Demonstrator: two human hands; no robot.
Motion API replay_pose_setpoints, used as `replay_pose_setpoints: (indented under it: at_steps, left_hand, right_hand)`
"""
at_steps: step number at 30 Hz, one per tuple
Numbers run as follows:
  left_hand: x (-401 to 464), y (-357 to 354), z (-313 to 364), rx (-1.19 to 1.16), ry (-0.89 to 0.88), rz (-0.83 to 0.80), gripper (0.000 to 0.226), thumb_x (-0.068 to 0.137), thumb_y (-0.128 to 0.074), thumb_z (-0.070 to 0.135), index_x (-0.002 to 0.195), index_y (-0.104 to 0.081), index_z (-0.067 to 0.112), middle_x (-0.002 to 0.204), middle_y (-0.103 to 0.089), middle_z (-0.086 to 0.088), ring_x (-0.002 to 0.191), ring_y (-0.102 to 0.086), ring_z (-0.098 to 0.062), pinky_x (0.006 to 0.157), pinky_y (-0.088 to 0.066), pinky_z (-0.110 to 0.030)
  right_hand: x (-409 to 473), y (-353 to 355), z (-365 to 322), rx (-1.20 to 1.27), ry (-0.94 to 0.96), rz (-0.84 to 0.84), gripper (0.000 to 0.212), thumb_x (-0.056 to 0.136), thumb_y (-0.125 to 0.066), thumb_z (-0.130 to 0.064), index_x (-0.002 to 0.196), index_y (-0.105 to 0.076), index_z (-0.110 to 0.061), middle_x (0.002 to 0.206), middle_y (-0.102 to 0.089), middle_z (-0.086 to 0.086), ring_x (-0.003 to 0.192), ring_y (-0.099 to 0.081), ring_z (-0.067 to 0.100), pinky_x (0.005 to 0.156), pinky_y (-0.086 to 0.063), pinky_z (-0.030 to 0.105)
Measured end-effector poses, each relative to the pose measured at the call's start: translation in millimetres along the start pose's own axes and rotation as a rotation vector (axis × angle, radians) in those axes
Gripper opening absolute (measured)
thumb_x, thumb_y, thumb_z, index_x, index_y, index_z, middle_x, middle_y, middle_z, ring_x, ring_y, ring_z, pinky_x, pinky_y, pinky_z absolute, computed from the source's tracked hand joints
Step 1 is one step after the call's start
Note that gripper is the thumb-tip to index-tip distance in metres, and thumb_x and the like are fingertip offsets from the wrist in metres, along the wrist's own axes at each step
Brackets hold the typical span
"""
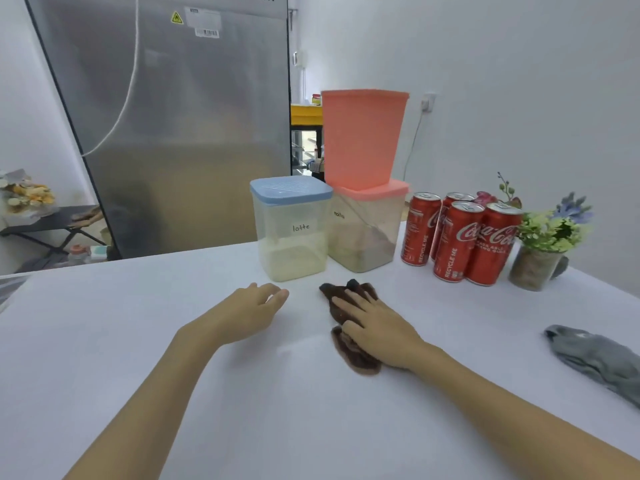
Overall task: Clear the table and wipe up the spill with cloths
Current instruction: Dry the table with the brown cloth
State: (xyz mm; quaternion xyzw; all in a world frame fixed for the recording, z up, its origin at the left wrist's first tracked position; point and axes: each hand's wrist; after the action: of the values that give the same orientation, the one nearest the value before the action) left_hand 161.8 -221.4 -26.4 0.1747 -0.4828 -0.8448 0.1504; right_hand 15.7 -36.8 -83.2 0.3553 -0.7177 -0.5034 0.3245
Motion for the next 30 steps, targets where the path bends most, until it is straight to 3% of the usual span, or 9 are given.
replay_pose_setpoints:
  at_steps: [2, 4, 7, 11, 14, 17, 21, 27, 30]
  left_hand:
    - [2.2, -5.9, 13.0, -0.01, -0.005, -0.018, 0.045, 0.098, -0.022, 0.051, 0.136, -0.041, 0.035, 0.145, -0.036, 0.0, 0.135, -0.031, -0.016, 0.096, -0.027, -0.03]
    - [1.5, -10.7, 23.6, -0.012, -0.013, -0.017, 0.044, 0.098, -0.023, 0.052, 0.135, -0.042, 0.035, 0.145, -0.037, 0.0, 0.138, -0.027, -0.015, 0.099, -0.026, -0.03]
    - [-2.5, -16.3, 34.2, -0.011, -0.006, -0.012, 0.044, 0.098, -0.023, 0.052, 0.134, -0.043, 0.036, 0.142, -0.04, 0.001, 0.136, -0.029, -0.015, 0.101, -0.028, -0.032]
    - [-8.7, -25.1, 55.0, -0.009, 0.002, -0.013, 0.046, 0.097, -0.024, 0.054, 0.136, -0.041, 0.036, 0.141, -0.041, 0.002, 0.128, -0.037, -0.015, 0.095, -0.03, -0.031]
    - [-14.5, -36.5, 82.0, -0.003, -0.038, -0.075, 0.047, 0.097, -0.024, 0.053, 0.138, -0.039, 0.034, 0.143, -0.04, 0.002, 0.138, -0.025, -0.013, 0.105, -0.027, -0.034]
    - [-23.2, -46.0, 101.4, 0.001, -0.075, -0.128, 0.047, 0.097, -0.024, 0.053, 0.138, -0.038, 0.035, 0.146, -0.037, 0.004, 0.143, -0.016, -0.011, 0.112, -0.022, -0.037]
    - [-34.1, -58.2, 111.2, -0.018, -0.133, -0.123, 0.046, 0.097, -0.024, 0.053, 0.137, -0.039, 0.035, 0.147, -0.037, 0.005, 0.145, -0.007, -0.007, 0.112, -0.02, -0.037]
    - [-44.8, -83.2, 122.5, -0.01, -0.221, -0.171, 0.047, 0.097, -0.026, 0.052, 0.138, -0.039, 0.033, 0.149, -0.035, 0.005, 0.145, -0.004, -0.009, 0.114, -0.016, -0.038]
    - [-53.0, -83.3, 112.5, -0.042, -0.236, -0.182, 0.044, 0.097, -0.027, 0.051, 0.136, -0.04, 0.034, 0.147, -0.038, 0.008, 0.145, 0.003, -0.005, 0.115, -0.015, -0.037]
  right_hand:
    - [-7.1, -0.6, 39.4, -0.036, -0.063, 0.04, 0.068, 0.087, -0.017, -0.052, 0.15, -0.018, -0.028, 0.159, -0.011, -0.004, 0.147, -0.003, 0.017, 0.119, -0.004, 0.039]
    - [-7.8, 7.3, 80.0, -0.08, -0.248, 0.095, 0.06, 0.095, -0.025, -0.044, 0.151, -0.014, -0.026, 0.159, -0.01, 0.0, 0.147, -0.004, 0.021, 0.119, -0.005, 0.042]
    - [6.3, 12.4, 88.0, -0.113, -0.407, 0.124, 0.059, 0.096, -0.024, -0.043, 0.151, -0.013, -0.024, 0.159, -0.009, -0.001, 0.146, -0.002, 0.024, 0.119, 0.0, 0.041]
    - [-24.1, 10.6, 63.1, -0.116, -0.252, -0.005, 0.054, 0.093, -0.02, -0.053, 0.146, -0.017, -0.042, 0.16, -0.006, -0.005, 0.146, 0.0, 0.029, 0.117, 0.002, 0.045]
    - [-89.0, 18.9, 50.2, -0.106, -0.144, -0.047, 0.05, 0.094, -0.029, -0.054, 0.142, -0.016, -0.053, 0.159, -0.001, -0.014, 0.146, 0.003, 0.027, 0.118, 0.001, 0.044]
    - [-127.6, 37.5, 67.1, -0.094, -0.215, -0.098, 0.052, 0.092, -0.032, -0.061, 0.14, -0.011, -0.059, 0.157, 0.004, -0.022, 0.146, 0.008, 0.027, 0.117, 0.004, 0.046]
    - [-114.6, 44.7, 84.3, -0.079, -0.405, -0.097, 0.054, 0.09, -0.028, -0.064, 0.14, -0.011, -0.058, 0.158, 0.005, -0.017, 0.145, 0.01, 0.033, 0.116, 0.007, 0.051]
    - [-173.3, 29.1, 45.1, -0.085, -0.27, -0.032, 0.049, 0.092, -0.03, -0.059, 0.138, -0.013, -0.061, 0.155, 0.006, -0.026, 0.146, 0.011, 0.025, 0.117, 0.006, 0.048]
    - [-205.5, 43.2, 69.4, -0.069, -0.348, -0.009, 0.049, 0.091, -0.033, -0.062, 0.136, -0.013, -0.063, 0.154, 0.005, -0.026, 0.146, 0.012, 0.022, 0.117, 0.005, 0.046]
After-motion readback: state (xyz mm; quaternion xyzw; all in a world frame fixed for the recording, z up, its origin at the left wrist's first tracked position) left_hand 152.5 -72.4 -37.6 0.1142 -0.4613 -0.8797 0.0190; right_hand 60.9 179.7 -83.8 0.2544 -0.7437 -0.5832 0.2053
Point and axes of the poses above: each hand's wrist, its own x-axis towards the middle knuckle, its own y-axis out of the back of the hand, z = x × y
